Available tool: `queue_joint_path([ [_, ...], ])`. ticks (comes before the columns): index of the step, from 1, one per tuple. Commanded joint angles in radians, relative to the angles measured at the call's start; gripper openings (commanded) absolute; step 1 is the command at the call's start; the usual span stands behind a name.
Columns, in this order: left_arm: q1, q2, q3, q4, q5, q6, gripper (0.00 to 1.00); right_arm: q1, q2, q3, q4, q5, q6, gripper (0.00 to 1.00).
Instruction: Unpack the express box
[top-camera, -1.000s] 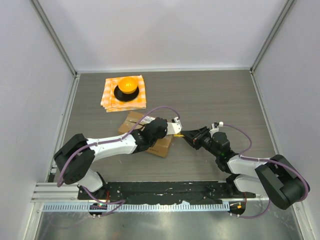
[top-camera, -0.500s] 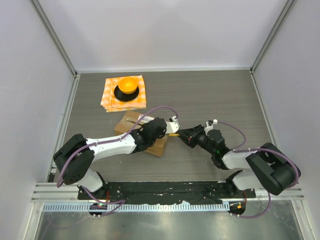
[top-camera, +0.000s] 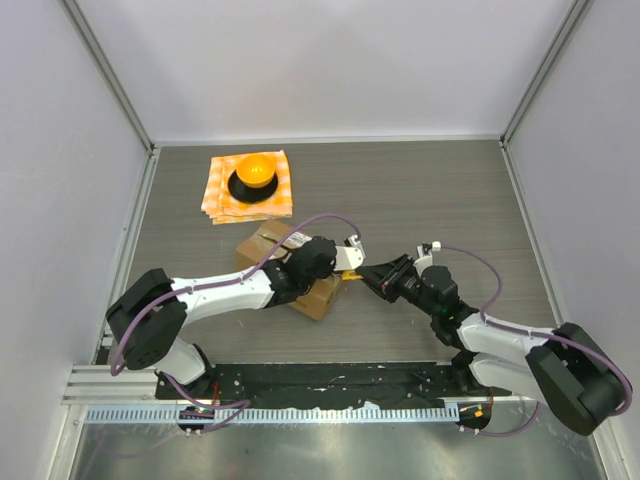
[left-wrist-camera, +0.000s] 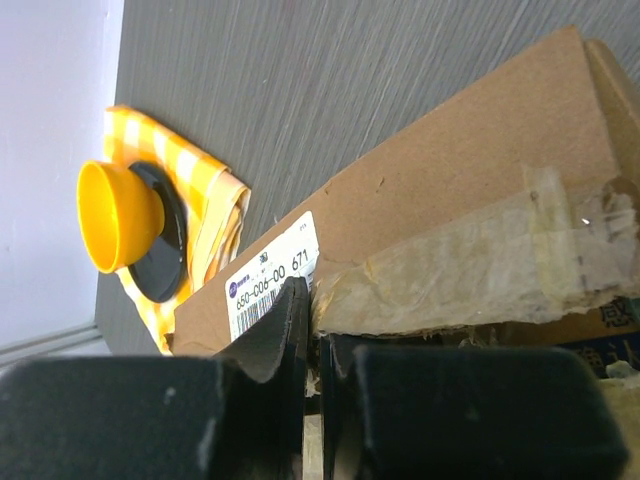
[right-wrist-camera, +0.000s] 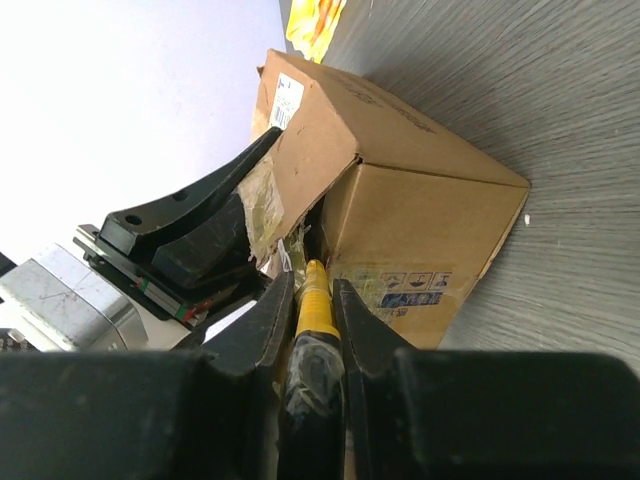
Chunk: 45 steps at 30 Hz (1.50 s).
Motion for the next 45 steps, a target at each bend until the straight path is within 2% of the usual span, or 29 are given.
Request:
queue_joint_path([
  [1,0.040,0.040,-0.004,0.008,-0.045,-0.028,0.00,0.066,-0.133,0.025,-0.163,-0.334,-0.069,0.01],
  [2,0.040,0.048,-0.004,0.005,-0.045,-0.040,0.04,0.066,-0.151,0.030,-0.236,-0.328,-0.096,0.01],
  [3,0.040,0.053,0.010,-0.010,-0.030,-0.048,0.18,0.066,-0.180,0.032,-0.264,-0.315,-0.105,0.01],
  [5,0.040,0.053,0.045,-0.089,0.006,-0.077,0.33,0.066,-0.190,0.032,-0.304,-0.308,-0.130,0.01],
  [6,0.040,0.050,0.059,-0.145,0.050,-0.087,0.45,0.066,-0.185,0.033,-0.312,-0.307,-0.138,0.01],
  [8,0.042,0.038,0.108,-0.217,0.096,-0.106,0.54,0.066,-0.178,0.045,-0.356,-0.298,-0.162,0.01],
  [10,0.048,0.028,0.154,-0.346,0.170,-0.128,0.71,0.066,-0.182,0.059,-0.399,-0.278,-0.211,0.01],
  [12,0.059,0.011,0.237,-0.499,0.236,-0.155,0.80,0.066,-0.184,0.081,-0.457,-0.262,-0.254,0.01],
  [14,0.088,-0.008,0.303,-0.585,0.361,-0.174,0.86,0.066,-0.194,0.105,-0.529,-0.238,-0.286,0.01],
  [16,0.134,-0.038,0.326,-0.678,0.482,-0.203,0.87,0.067,-0.208,0.122,-0.585,-0.216,-0.332,0.01],
  [21,0.194,-0.097,0.291,-0.805,0.656,-0.166,0.86,0.067,-0.256,0.180,-0.720,-0.152,-0.386,0.01],
  [28,0.425,-0.139,0.314,-0.994,0.966,-0.061,0.82,0.067,-0.291,0.193,-0.764,-0.104,-0.389,0.01],
  [32,0.502,-0.093,0.465,-1.202,1.131,0.070,0.80,0.067,-0.291,0.196,-0.764,-0.081,-0.391,0.01],
  [33,0.519,-0.055,0.499,-1.329,1.167,0.158,0.80,0.067,-0.291,0.199,-0.764,-0.074,-0.391,0.01],
  [35,0.522,-0.015,0.570,-1.460,1.253,0.250,0.80,0.067,-0.299,0.208,-0.795,-0.049,-0.392,0.01],
  [36,0.522,0.013,0.579,-1.568,1.283,0.344,0.80,0.070,-0.305,0.211,-0.801,-0.040,-0.394,0.01],
  [37,0.522,0.017,0.581,-1.598,1.338,0.373,0.89,0.072,-0.314,0.214,-0.806,-0.031,-0.397,0.01],
  [38,0.521,0.013,0.555,-1.607,1.351,0.399,0.99,0.072,-0.317,0.219,-0.812,-0.015,-0.400,0.01],
  [41,0.472,-0.057,0.477,-1.528,1.296,0.449,1.00,0.072,-0.311,0.234,-0.822,-0.011,-0.412,0.01],
  [45,0.349,-0.116,0.470,-1.499,1.170,0.525,1.00,0.084,-0.302,0.260,-0.841,-0.002,-0.437,0.01],
])
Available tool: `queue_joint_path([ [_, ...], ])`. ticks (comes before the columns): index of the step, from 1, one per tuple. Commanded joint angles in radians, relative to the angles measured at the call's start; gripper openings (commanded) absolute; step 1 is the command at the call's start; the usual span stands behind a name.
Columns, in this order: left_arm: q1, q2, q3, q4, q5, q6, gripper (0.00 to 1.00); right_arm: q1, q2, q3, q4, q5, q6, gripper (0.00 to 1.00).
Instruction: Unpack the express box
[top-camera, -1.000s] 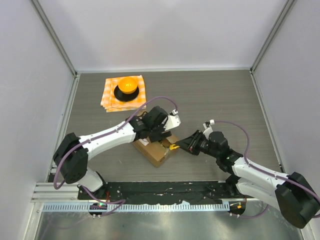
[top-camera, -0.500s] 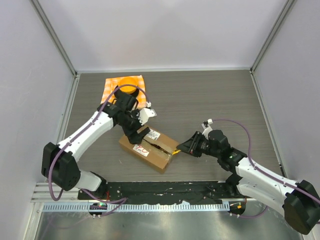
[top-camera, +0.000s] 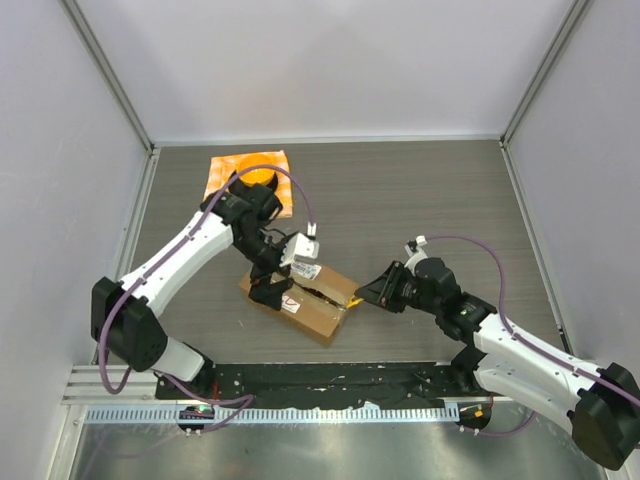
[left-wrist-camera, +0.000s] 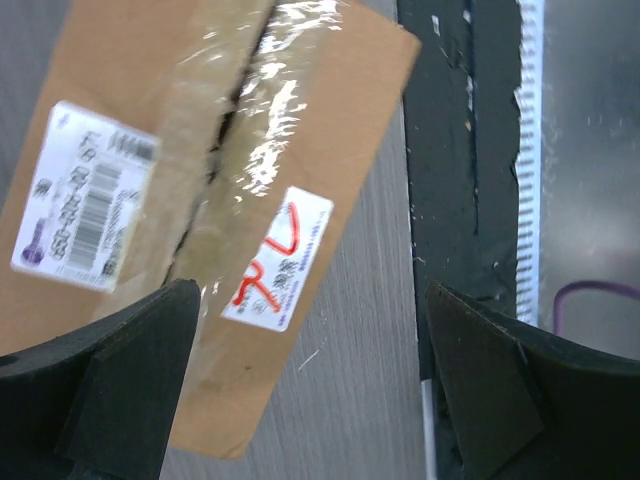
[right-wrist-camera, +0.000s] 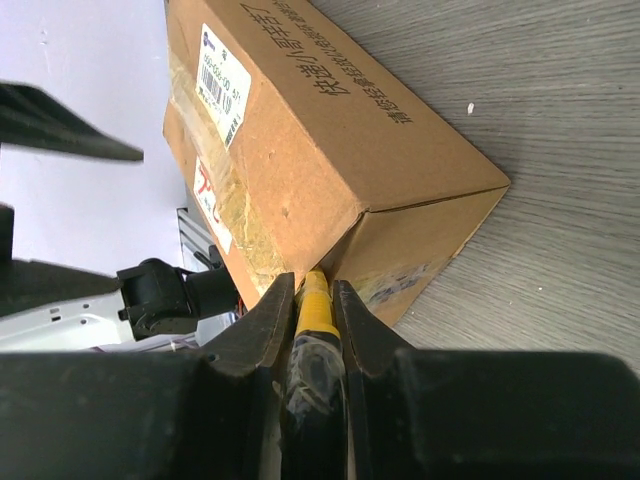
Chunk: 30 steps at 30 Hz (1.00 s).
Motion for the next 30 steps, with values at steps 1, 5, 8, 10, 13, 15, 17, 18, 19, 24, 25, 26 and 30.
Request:
queue_joint_path([
  [1,-0.104,-0.084,0.009,-0.204,-0.062,0.149,1.00,0.013,0.003,0.050,-0.050,0.054,-0.066,0.01],
  [5,-0.170,-0.001,0.049,-0.179,-0.063,0.157,1.00,0.023,0.003,0.047,-0.020,0.061,-0.066,0.01],
  [8,-0.222,0.097,0.079,-0.199,-0.042,0.154,1.00,0.031,-0.002,0.047,-0.012,0.065,-0.061,0.01],
  [10,-0.245,0.131,0.086,-0.200,-0.029,0.152,1.00,0.034,-0.005,0.049,-0.010,0.068,-0.064,0.01],
  [13,-0.271,0.179,0.089,-0.219,-0.016,0.165,1.00,0.034,-0.012,0.047,-0.013,0.072,-0.063,0.01],
  [15,-0.302,0.188,0.083,-0.228,-0.014,0.163,1.00,0.036,-0.012,0.047,-0.010,0.072,-0.066,0.01],
  [17,-0.316,0.176,0.053,-0.172,-0.031,0.149,1.00,0.036,-0.008,0.043,0.002,0.069,-0.066,0.01],
  [18,-0.316,0.161,0.039,-0.142,-0.048,0.122,1.00,0.036,0.000,0.041,0.010,0.065,-0.066,0.01],
  [19,-0.316,0.157,0.037,-0.118,-0.062,0.110,1.00,0.037,0.003,0.038,0.008,0.058,-0.063,0.01],
  [24,-0.316,0.157,0.036,-0.018,-0.098,0.040,1.00,0.040,0.011,0.026,0.056,0.048,-0.063,0.01],
  [25,-0.317,0.157,0.022,-0.004,-0.111,0.015,1.00,0.040,0.009,0.026,0.056,0.048,-0.063,0.01],
  [26,-0.320,0.157,0.014,0.043,-0.146,-0.007,1.00,0.043,0.006,0.026,0.056,0.048,-0.064,0.01],
  [30,-0.320,0.145,-0.009,0.145,-0.192,-0.088,1.00,0.051,0.001,0.024,0.053,0.048,-0.064,0.01],
])
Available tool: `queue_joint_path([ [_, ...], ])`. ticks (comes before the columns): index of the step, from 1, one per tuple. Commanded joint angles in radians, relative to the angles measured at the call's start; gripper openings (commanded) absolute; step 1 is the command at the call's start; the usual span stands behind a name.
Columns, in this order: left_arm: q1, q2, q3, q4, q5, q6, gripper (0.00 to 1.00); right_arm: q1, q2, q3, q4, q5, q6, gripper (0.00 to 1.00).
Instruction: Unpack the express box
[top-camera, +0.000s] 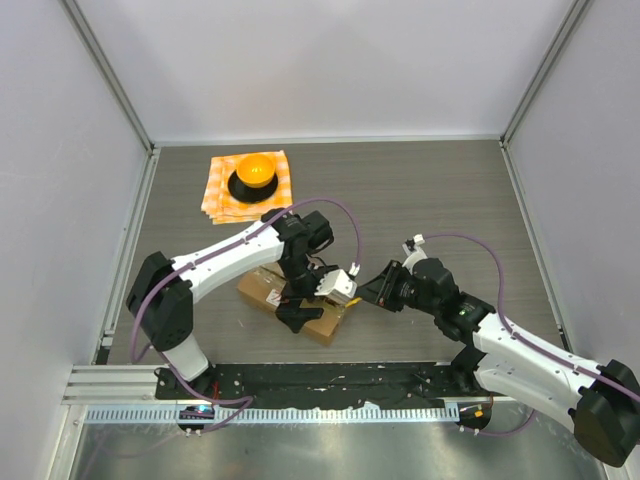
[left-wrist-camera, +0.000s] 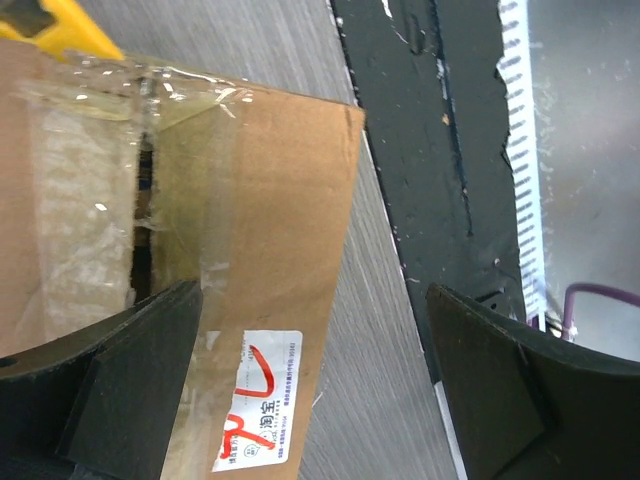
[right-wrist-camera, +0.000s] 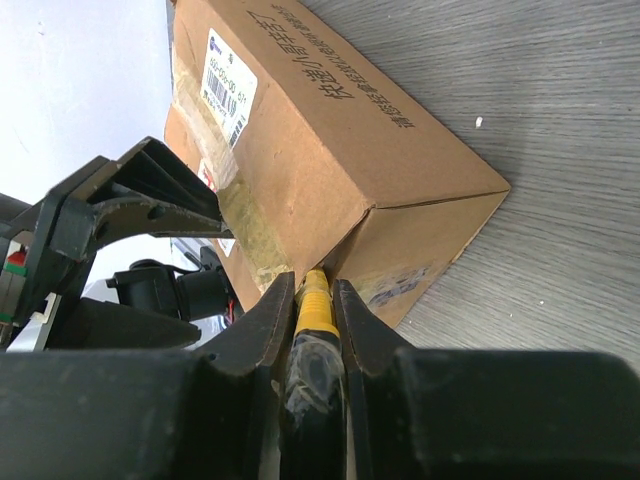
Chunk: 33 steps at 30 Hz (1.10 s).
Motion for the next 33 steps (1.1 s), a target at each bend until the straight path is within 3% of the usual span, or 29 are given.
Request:
queue_joint_path([
  [1,-0.001,-0.042,-0.032,0.161,-0.092,-0.114,1.00,0.014,-0.009,0.003,0.048,0.009,-0.022,0.01],
  [5,0.001,-0.050,-0.038,0.251,-0.138,-0.198,1.00,0.020,-0.006,-0.014,0.074,0.000,-0.005,0.01],
  [17,-0.001,-0.045,-0.038,0.317,-0.162,-0.181,1.00,0.048,0.020,-0.024,0.100,-0.006,-0.005,0.01],
  [23,-0.015,-0.081,-0.106,0.445,-0.284,-0.258,1.00,0.048,0.045,-0.023,0.113,-0.008,-0.008,0.01],
  [27,-0.015,-0.110,-0.055,0.390,-0.318,-0.256,1.00,0.048,0.051,-0.012,0.109,0.003,-0.003,0.01],
  [33,-0.016,-0.188,-0.014,0.256,-0.263,-0.149,1.00,0.048,0.071,-0.015,0.139,-0.008,0.013,0.01],
])
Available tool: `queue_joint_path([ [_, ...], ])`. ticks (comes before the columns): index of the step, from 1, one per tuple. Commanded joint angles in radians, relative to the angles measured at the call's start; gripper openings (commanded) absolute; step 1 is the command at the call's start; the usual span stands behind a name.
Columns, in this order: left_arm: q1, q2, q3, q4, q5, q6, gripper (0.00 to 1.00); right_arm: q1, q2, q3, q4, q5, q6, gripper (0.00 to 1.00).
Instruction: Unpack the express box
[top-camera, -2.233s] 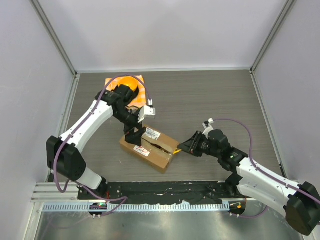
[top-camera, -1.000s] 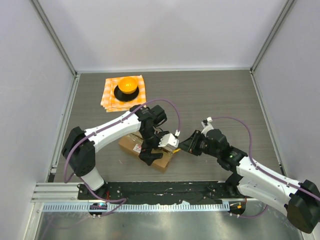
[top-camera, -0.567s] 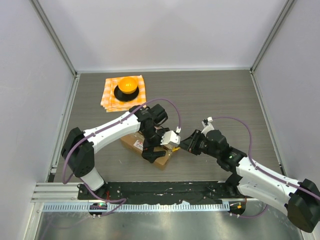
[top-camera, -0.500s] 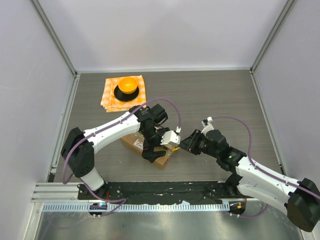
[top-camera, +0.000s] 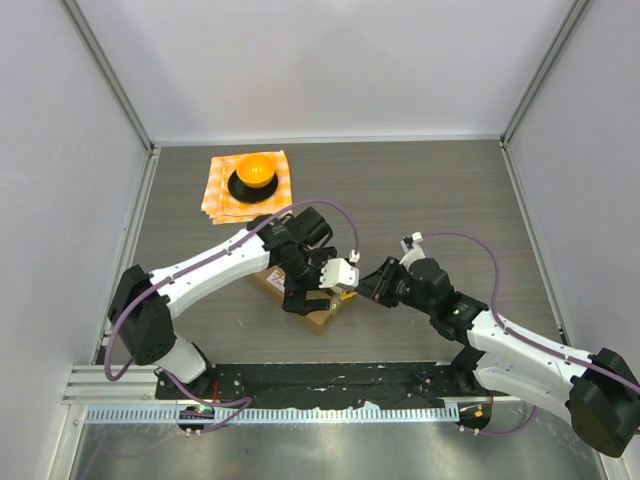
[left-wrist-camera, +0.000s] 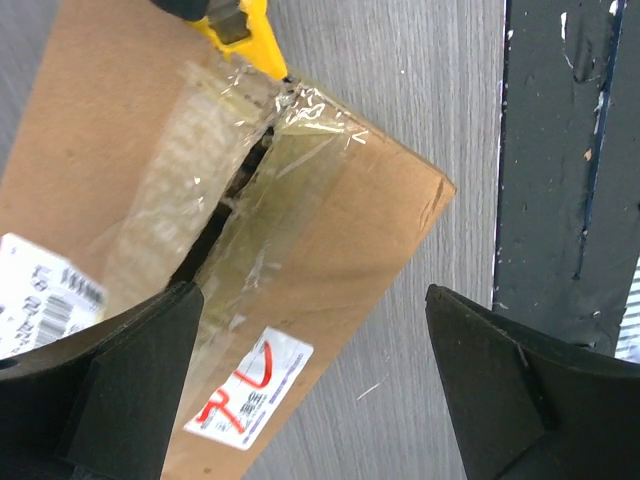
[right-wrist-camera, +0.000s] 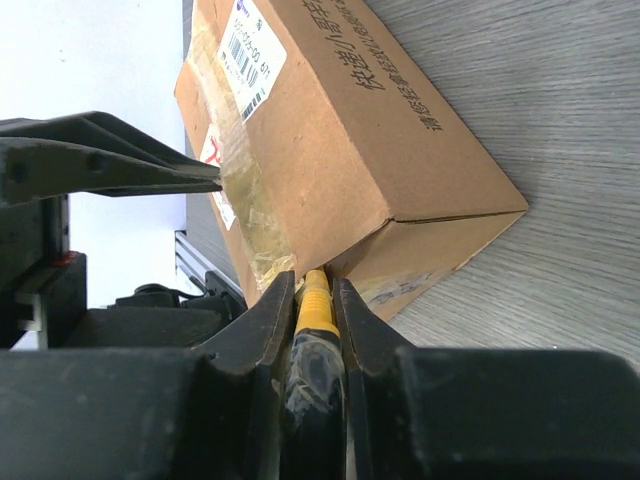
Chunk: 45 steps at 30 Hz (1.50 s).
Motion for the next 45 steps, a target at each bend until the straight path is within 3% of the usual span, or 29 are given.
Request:
queue_joint_path([
  [1,0.009,-0.093,0.049,-0.035,0.003,0.095,1.00,0.024,0.018,0.003,0.015,-0.079,0.010,0.01],
  [6,-0.014,-0.168,-0.049,-0.039,0.011,0.190,1.00,0.024,0.016,-0.002,0.027,-0.102,0.026,0.01],
  [11,-0.006,-0.238,-0.144,0.052,-0.159,0.201,1.00,0.022,-0.014,-0.023,0.058,-0.127,0.050,0.01],
  [14,0.073,-0.291,-0.138,0.087,-0.156,0.080,1.00,0.022,-0.046,-0.020,0.056,-0.127,0.040,0.01],
  [17,0.187,-0.273,-0.106,0.006,-0.144,-0.009,1.00,0.022,-0.088,-0.008,-0.004,-0.078,0.012,0.01],
  [21,0.294,-0.288,-0.181,-0.083,-0.110,0.032,1.00,0.024,-0.155,0.004,-0.097,0.008,-0.011,0.01],
  [25,0.294,-0.348,-0.339,0.044,-0.182,0.061,1.00,0.024,-0.235,0.006,-0.168,0.074,-0.019,0.01],
  [28,0.293,-0.276,-0.364,0.110,-0.239,0.008,1.00,0.030,-0.251,0.010,-0.195,0.062,-0.023,0.01],
  [32,0.294,-0.118,-0.286,0.168,-0.320,-0.068,1.00,0.056,-0.299,0.036,-0.267,0.078,-0.039,0.01],
  [37,0.294,0.004,-0.160,0.202,-0.282,-0.123,1.00,0.080,-0.280,0.063,-0.335,0.048,-0.048,0.01],
  [45,0.294,0.086,-0.109,0.333,-0.314,-0.111,1.00,0.172,-0.266,0.139,-0.507,0.098,-0.085,0.01],
])
